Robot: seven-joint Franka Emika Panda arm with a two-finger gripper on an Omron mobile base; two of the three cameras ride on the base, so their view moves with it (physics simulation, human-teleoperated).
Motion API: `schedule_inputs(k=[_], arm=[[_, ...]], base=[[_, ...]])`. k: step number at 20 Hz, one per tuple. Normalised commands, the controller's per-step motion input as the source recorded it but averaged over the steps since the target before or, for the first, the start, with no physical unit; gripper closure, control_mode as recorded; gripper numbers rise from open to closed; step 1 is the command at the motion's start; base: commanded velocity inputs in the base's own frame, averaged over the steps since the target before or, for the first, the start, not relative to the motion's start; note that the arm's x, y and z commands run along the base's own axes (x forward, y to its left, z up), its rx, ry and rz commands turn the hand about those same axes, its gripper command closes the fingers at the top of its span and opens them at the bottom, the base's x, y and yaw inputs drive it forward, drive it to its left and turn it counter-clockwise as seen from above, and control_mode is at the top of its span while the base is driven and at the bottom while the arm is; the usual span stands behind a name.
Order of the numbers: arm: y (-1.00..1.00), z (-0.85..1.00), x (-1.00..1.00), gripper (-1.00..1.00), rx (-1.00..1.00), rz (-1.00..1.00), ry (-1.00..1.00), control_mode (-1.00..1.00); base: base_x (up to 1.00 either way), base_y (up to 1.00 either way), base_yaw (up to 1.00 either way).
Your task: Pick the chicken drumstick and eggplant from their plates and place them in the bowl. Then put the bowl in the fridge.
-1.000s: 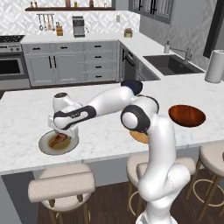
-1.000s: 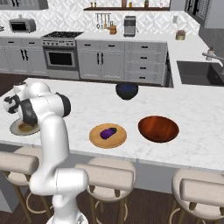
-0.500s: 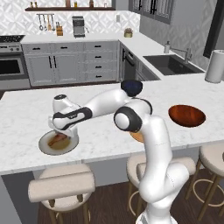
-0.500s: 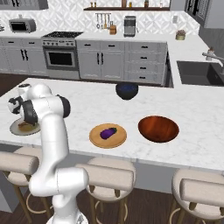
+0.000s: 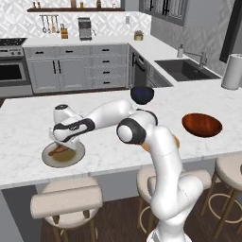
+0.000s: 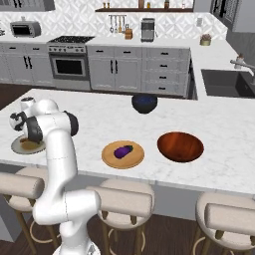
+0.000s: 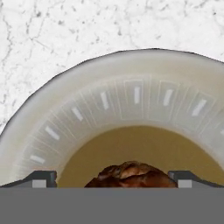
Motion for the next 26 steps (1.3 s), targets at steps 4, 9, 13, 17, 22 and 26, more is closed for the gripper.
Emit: schedule_inputs(k=[4,9,13,17,22,26], arm=[[0.28,-0.24,0.0,-1.0,0.02,0.0,0.0,-1.0],[-0.04,-0.21,0.02,1.0,0.0,0.0,0.0,-1.0],[-0.33,-0.01,-0.33,1.0,0.01,0.0,-0.01,-1.0],[-0.67,0.28,-0.65,1.0,0.01,0.0,-0.15,-1.0],[-0.91,0.52,-0.64,1.0,0.04,0.0,-0.22,-1.0],[-1.0,0.43,-0.84,1.0,0.12,0.0,-0.26,-1.0]], base=[[0.0,0.0,0.0],[0.0,0.0,0.0],[0.0,0.0,0.0],[0.0,0.0,0.0],[0.0,0.0,0.0],[0.0,0.0,0.0]])
